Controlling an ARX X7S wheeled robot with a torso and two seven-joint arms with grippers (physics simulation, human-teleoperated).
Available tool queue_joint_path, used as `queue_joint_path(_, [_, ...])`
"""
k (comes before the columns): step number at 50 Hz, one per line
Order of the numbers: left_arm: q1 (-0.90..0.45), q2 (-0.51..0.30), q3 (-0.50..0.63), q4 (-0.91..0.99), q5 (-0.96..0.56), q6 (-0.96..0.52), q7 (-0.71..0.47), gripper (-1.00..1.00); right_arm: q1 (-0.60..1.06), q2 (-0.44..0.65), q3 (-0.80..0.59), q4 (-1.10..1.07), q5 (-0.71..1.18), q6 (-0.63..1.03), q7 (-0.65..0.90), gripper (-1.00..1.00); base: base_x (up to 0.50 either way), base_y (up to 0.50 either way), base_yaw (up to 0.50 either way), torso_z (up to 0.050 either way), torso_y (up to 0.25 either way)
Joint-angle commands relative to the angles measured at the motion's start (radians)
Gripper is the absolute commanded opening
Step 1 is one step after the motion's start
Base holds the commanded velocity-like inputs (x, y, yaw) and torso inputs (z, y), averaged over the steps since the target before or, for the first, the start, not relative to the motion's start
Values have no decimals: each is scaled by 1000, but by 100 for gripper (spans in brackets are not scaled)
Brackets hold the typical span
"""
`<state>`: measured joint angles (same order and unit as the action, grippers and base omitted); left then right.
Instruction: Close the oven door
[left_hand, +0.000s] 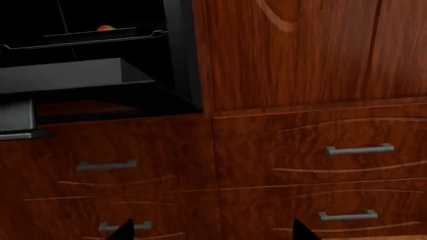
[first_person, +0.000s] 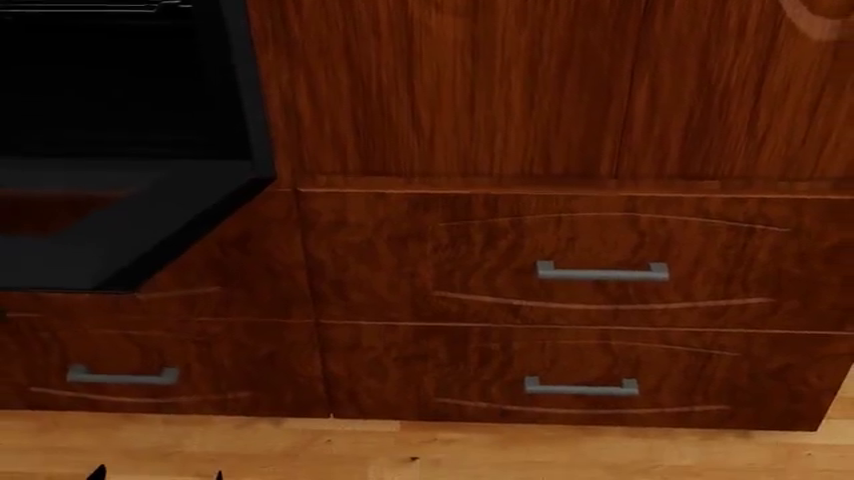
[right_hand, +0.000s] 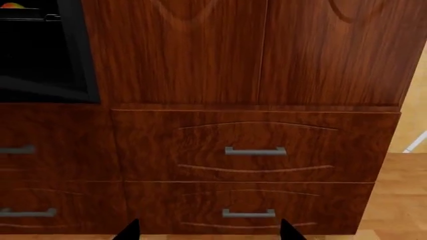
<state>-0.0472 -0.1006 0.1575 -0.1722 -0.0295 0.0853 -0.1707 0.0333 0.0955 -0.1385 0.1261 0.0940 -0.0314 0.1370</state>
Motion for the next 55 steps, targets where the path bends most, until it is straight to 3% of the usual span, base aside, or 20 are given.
queue_joint_path(1, [-8,-7,15,-50,-4,44,-15,100,-1,11,-20,1,0,-3,17,100,-176,86,0,0,0])
queue_joint_path(10, [-7,-13,26,-53,-7,50,-24,100,-3,19,-32,-7,1,-1,29,100,-174,187,0,0,0])
queue_joint_path(11, [8,-25,22,82,-17,-67,-26,100,-4,20,-33,-7,2,-2,29,100,-176,211,0,0,0])
queue_joint_path(13, [-6,-17,27,-41,-13,40,-27,100,-2,21,-36,-2,2,-4,30,100,-176,211,0,0,0])
queue_joint_path(14, [-11,-16,27,-62,-14,54,-26,100,1,21,-37,6,6,-8,29,100,-172,207,0,0,0])
queue_joint_path(15, [0,-26,25,46,-20,-43,-29,100,2,22,-37,11,6,-10,29,100,-172,207,0,0,0])
queue_joint_path(19, [-11,-20,31,-62,-18,55,-31,100,1,24,-42,8,8,-9,33,100,-172,211,0,0,0])
queue_joint_path(21, [4,-34,28,89,-28,-82,-35,100,2,25,-44,14,9,-12,35,100,-174,211,0,0,0])
queue_joint_path(23, [7,-38,28,121,-31,-108,-38,100,2,26,-46,12,11,-11,36,100,-170,211,0,0,0])
queue_joint_path(24, [-6,-27,32,-22,-24,21,-37,100,2,27,-47,8,14,-8,35,100,-172,207,0,0,0])
queue_joint_path(27, [-14,-26,35,-65,-21,59,-40,100,5,28,-50,16,14,-12,39,100,-172,210,0,0,0])
queue_joint_path(29, [-12,-27,37,-65,-21,60,-42,100,6,28,-54,21,13,-14,41,100,-170,209,0,0,0])
queue_joint_path(31, [9,-44,34,121,-33,-104,-48,100,5,29,-57,19,14,-14,41,100,-172,211,0,0,0])
queue_joint_path(32, [-1,-35,39,7,-27,0,-45,100,6,30,-57,19,14,-15,43,100,-176,207,0,0,0])
queue_joint_path(34, [-12,-30,40,-61,-28,58,-44,100,6,32,-58,20,10,-18,49,100,-172,211,0,0,0])
queue_joint_path(50, [-28,-42,42,-61,-44,40,-56,100,9,41,-78,20,11,-19,60,100,-172,240,0,0,0])
queue_joint_path(51, [-19,-51,41,20,-46,-30,-63,100,11,41,-78,25,13,-20,60,100,-172,324,0,0,0])
queue_joint_path(52, [-25,-45,44,-47,-43,29,-60,100,11,41,-80,26,13,-21,61,100,-172,328,0,0,0])
queue_joint_path(54, [-10,-61,41,112,-55,-113,-68,100,12,41,-83,28,12,-22,62,100,-174,328,0,0,0])
queue_joint_path(55, [-23,-47,48,-38,-44,24,-62,100,11,42,-84,29,13,-22,62,100,-172,328,0,0,0])
